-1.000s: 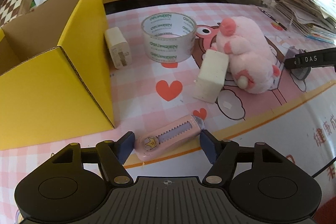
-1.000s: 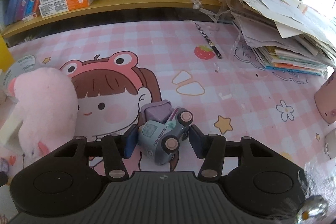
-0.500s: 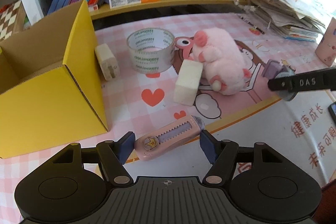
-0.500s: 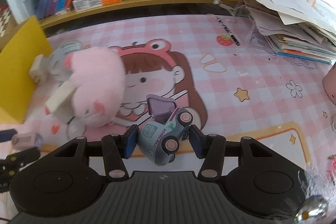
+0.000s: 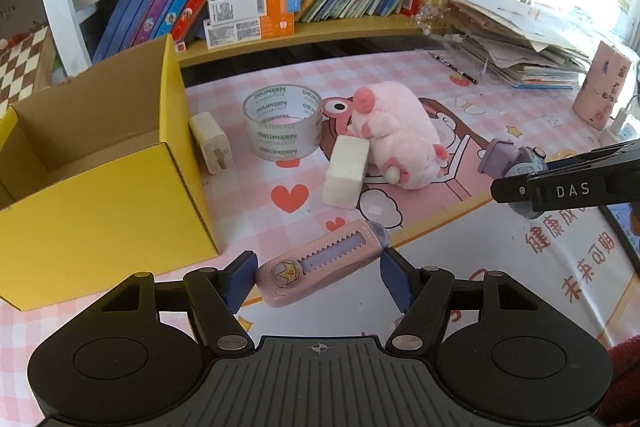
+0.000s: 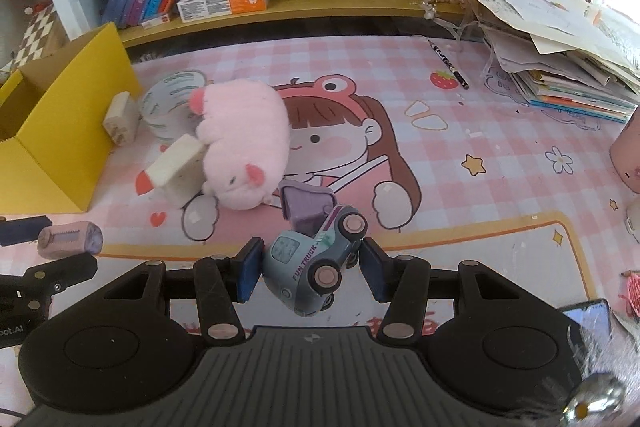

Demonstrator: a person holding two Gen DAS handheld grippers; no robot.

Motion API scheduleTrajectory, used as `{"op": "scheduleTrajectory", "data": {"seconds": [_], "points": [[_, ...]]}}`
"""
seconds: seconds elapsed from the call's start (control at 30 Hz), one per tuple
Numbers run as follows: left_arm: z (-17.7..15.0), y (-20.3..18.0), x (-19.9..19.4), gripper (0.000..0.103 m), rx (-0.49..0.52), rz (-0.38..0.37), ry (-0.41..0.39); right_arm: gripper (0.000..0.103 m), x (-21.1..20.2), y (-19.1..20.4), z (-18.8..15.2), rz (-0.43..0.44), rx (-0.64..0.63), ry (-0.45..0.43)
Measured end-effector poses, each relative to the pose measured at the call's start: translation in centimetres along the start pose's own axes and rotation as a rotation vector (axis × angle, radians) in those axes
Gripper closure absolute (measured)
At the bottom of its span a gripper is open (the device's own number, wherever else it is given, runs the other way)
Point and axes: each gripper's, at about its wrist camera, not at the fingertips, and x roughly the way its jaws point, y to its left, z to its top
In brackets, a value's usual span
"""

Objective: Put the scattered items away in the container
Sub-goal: 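Lift the box cutter with the left tool while the right tool carries the truck over the yellow box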

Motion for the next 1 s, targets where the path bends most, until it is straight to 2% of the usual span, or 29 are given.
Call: {"op": "scheduleTrajectory", "data": {"seconds": [1.0], "points": [[-2.1,5.7,-6.8,0.036,0.100,-0.102,-0.120,0.053,-5.0,9.4,-3.0,-0.056,0.027,-0.068]]}}
